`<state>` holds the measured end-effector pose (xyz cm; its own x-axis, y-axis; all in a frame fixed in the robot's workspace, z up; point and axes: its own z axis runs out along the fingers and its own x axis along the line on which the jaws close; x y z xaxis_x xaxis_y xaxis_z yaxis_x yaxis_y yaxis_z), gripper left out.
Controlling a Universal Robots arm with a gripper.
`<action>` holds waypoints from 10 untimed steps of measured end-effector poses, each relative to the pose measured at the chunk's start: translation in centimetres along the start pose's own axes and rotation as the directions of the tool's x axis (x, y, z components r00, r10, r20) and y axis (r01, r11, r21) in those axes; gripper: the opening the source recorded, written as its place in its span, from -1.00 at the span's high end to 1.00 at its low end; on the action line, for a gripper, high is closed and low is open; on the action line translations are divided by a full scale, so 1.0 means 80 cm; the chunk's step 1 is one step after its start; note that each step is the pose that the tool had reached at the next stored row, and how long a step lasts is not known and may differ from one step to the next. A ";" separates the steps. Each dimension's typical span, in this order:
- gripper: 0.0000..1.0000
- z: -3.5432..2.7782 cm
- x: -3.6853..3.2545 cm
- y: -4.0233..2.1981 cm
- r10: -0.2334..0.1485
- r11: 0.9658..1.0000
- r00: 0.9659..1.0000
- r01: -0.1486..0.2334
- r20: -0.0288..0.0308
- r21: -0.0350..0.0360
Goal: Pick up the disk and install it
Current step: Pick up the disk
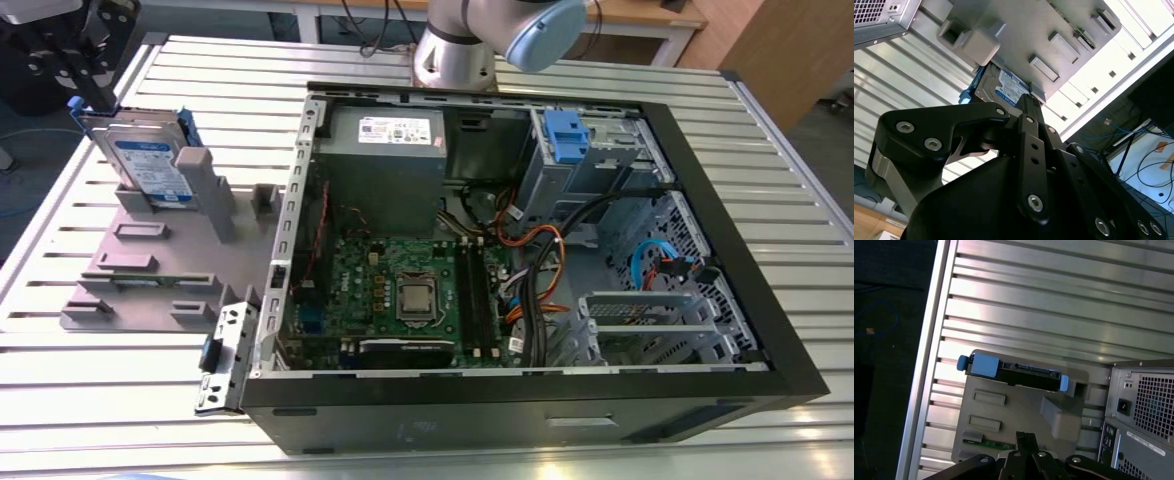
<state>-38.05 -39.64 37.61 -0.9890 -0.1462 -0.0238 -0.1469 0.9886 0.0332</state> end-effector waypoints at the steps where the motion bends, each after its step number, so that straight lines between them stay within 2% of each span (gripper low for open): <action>1: 0.79 0.0000 0.0000 0.0000 -0.001 1.000 1.000 0.001 0.000 0.000; 10: 0.79 0.0000 0.0000 0.0000 -0.013 1.000 1.000 0.013 0.000 0.000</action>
<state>-38.05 -39.64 37.61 -0.9871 -0.1586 -0.0238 -0.1593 0.9867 0.0333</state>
